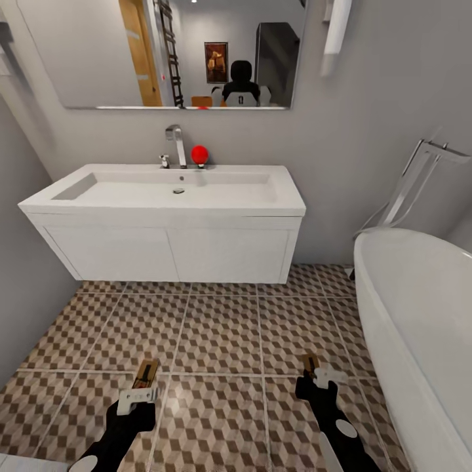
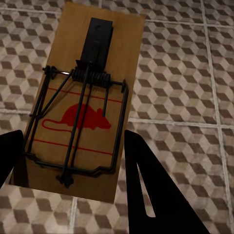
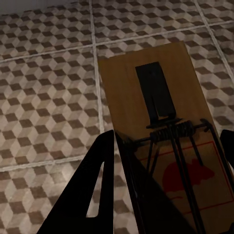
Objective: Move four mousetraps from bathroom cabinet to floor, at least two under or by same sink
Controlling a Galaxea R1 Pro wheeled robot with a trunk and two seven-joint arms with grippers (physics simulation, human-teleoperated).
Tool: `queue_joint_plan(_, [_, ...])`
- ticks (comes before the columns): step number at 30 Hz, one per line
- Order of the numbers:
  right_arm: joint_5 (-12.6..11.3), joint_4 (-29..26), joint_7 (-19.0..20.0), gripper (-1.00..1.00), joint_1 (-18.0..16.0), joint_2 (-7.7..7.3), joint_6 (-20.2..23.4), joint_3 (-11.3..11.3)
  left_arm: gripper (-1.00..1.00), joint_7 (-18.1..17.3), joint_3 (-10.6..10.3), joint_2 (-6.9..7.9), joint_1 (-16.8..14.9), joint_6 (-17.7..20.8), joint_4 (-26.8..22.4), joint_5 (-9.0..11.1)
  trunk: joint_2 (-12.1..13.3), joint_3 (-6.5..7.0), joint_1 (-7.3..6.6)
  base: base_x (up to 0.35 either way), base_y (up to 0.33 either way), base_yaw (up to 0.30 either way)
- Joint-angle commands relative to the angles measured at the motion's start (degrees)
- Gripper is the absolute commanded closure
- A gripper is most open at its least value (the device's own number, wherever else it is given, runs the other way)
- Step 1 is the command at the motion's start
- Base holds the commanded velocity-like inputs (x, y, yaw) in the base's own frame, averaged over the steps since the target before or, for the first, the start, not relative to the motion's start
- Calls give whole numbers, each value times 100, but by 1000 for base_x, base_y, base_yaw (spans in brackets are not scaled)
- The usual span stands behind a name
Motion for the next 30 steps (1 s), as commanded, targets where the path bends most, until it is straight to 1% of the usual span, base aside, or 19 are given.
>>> queue_joint_plan(1, [-47,-12,-24,100,-1,-2,18,15,100,63,-17,6,-1,23,-10,38,-44,-32,22,0,0,0])
queue_joint_plan(7, [-47,-22,-24,100,-1,-5,-1,17,100,63,-17,3,-1,23,-10,38,-284,-194,154,0,0,0])
queue_joint_plan(14, [-47,-24,-24,100,-1,-11,-133,18,100,63,-17,3,-1,23,-10,38,-565,-385,308,0,0,0])
queue_joint_plan(30, [-47,-24,-24,100,-1,-11,-146,27,100,63,-21,4,0,23,-10,38,-1207,-819,659,0,0,0])
